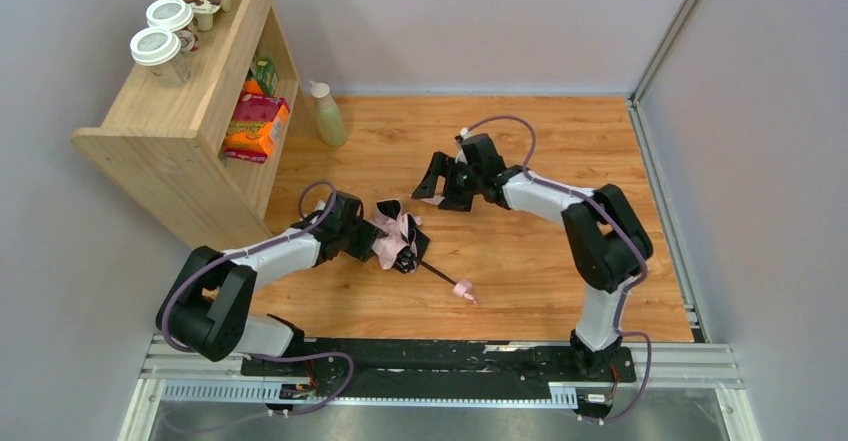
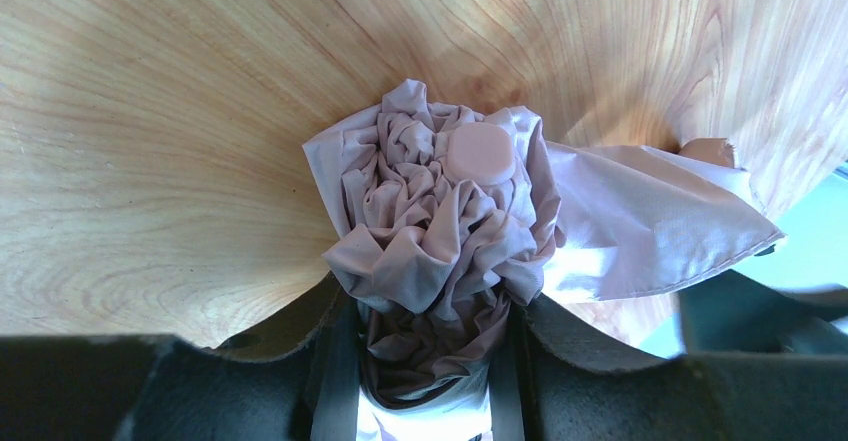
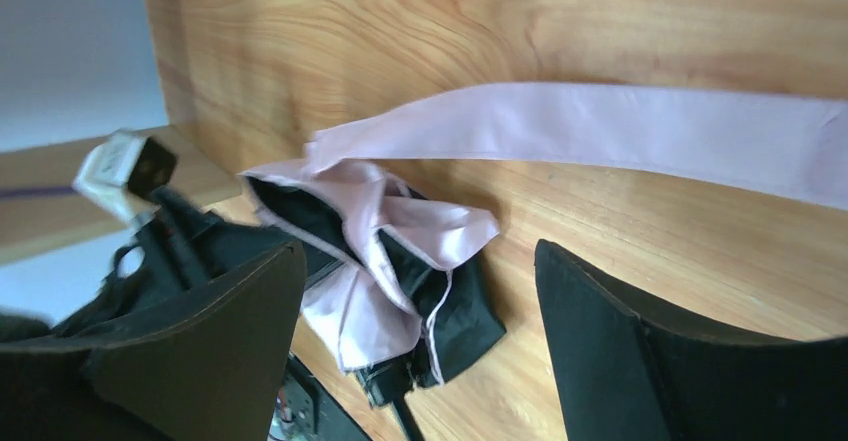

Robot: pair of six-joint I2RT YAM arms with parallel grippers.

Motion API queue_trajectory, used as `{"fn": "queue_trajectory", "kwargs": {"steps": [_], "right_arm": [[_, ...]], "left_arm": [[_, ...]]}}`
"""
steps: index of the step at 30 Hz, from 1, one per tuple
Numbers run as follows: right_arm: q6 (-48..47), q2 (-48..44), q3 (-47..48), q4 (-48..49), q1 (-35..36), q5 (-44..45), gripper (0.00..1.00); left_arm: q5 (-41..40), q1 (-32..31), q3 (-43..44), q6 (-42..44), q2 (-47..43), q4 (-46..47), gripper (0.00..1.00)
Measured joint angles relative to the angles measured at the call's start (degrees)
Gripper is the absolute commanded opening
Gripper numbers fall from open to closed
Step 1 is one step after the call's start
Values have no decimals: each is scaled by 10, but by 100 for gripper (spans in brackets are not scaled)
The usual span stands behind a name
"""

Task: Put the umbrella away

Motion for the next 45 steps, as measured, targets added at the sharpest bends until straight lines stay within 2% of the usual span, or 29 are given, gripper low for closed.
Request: {"fn": "queue_trajectory", "kwargs": {"steps": [5, 13, 16, 17, 19, 20, 22, 25, 28, 35, 42, 45], "right_arm": [[92, 77, 3, 7, 25, 1, 89], [204, 97, 41, 32, 49, 24, 92], [219, 117, 81, 18, 52, 39, 88], [221, 130, 105, 11, 53, 43, 82], [223, 158, 149, 1, 54, 48, 57], [223, 169, 166, -1, 55, 51, 42], [223, 178, 177, -2, 57, 60, 0], [216, 170, 158, 3, 57, 74, 0], [207, 124, 72, 48, 50, 61, 0], [248, -16, -190, 312, -47, -107, 0], [221, -30, -221, 366, -40, -155, 0], [172, -64, -226, 330, -32, -141, 0]], "left_arm": [[0, 0, -2, 0, -1, 3, 0], [0, 0, -2, 2, -1, 3, 0], [0, 0, -2, 2, -1, 3, 0], [0, 0, -2, 2, -1, 3, 0], [0, 0, -2, 2, -1, 3, 0], [0, 0, -2, 2, -1, 2, 0], [-1, 0, -2, 2, -3, 0, 0], [-2, 0, -2, -1, -6, -10, 0], [-4, 0, 0, -6, -7, -19, 0], [9, -7, 0, -14, -21, -33, 0], [15, -7, -3, -13, -27, -51, 0], [14, -8, -4, -14, -34, -57, 0]]}}
